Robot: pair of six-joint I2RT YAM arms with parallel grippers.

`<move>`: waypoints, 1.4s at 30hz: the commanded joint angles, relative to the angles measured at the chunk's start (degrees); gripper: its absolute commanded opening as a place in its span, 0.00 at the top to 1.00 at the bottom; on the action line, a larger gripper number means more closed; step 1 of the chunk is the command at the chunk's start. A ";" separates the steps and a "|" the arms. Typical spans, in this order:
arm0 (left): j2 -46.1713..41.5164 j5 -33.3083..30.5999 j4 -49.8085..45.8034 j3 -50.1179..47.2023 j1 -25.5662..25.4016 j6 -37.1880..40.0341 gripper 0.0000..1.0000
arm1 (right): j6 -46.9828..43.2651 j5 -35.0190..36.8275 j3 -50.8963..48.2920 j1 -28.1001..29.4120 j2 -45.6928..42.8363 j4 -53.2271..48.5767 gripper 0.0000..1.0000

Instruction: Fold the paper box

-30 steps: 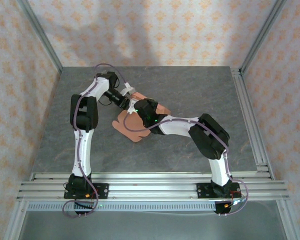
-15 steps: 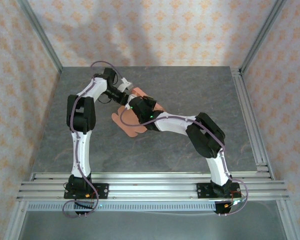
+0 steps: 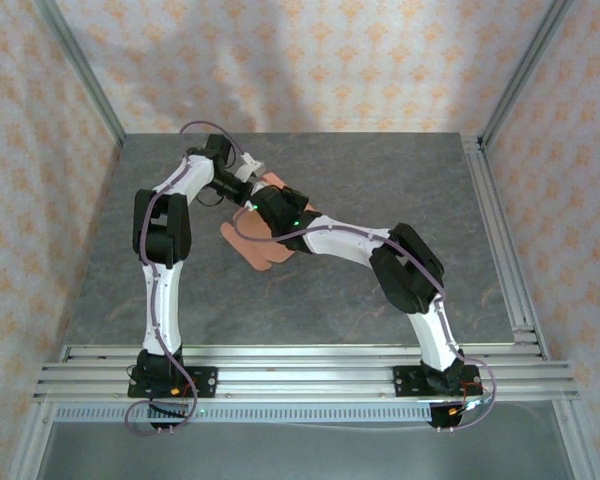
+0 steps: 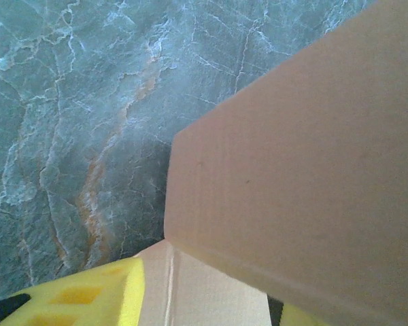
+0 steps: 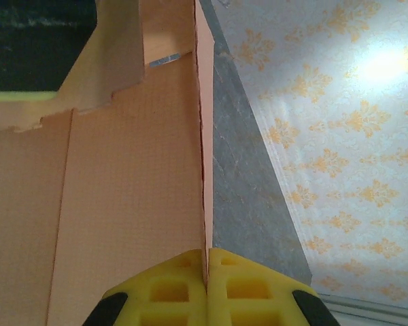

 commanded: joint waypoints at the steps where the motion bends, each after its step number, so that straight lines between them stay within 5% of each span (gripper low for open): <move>1: -2.25 1.60 2.22 0.94 0.41 -0.61 0.49 | 2.33 1.43 2.90 -0.12 2.63 -1.03 1.00; 7: -2.68 1.03 3.17 -0.13 1.34 -1.43 0.49 | 8.13 3.02 6.90 -2.09 3.70 -5.44 1.00; 15: -3.15 -1.88 8.27 -1.12 1.86 -6.13 0.50 | 13.79 -5.87 6.47 -2.67 1.04 -11.90 1.00; 27: -6.11 -4.64 14.69 -5.14 2.11 -10.26 0.50 | 18.64 -1.40 11.46 -3.90 3.23 -16.85 1.00; 42: -28.14 -14.05 45.94 -34.42 4.89 -31.79 0.34 | 33.06 -7.00 7.95 -8.14 -1.48 -22.80 1.00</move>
